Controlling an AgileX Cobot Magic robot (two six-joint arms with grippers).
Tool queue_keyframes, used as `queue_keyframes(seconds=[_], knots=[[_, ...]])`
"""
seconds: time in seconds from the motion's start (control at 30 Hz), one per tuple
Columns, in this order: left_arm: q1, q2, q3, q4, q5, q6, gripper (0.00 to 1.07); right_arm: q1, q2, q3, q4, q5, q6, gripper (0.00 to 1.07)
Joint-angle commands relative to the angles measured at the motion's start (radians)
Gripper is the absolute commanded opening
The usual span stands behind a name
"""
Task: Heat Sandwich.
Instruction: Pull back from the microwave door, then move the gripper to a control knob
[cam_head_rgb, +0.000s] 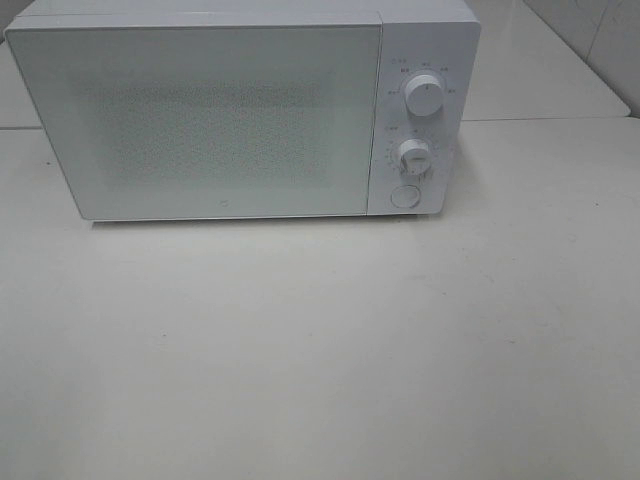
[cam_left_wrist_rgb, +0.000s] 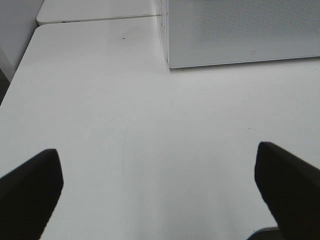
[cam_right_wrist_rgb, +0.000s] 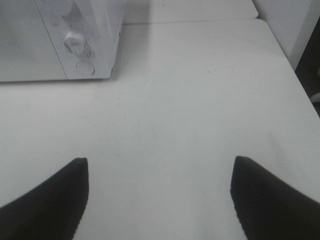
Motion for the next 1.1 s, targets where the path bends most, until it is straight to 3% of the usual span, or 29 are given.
queue_keyframes(seconds=[0.03, 0.3, 1.1], knots=[[0.003, -0.027, 0.002, -0.004, -0.008, -0.007, 0.99, -0.008, -0.017, -0.023, -0.002, -0.065, 0.008, 0.75], [0.003, -0.027, 0.002, -0.004, -0.008, -0.007, 0.99, -0.008, 0.046, -0.023, -0.004, -0.121, 0.007, 0.75], [0.003, -0.027, 0.002, -0.004, -0.008, -0.007, 0.99, -0.008, 0.579, -0.018, -0.010, -0.509, 0.007, 0.75]])
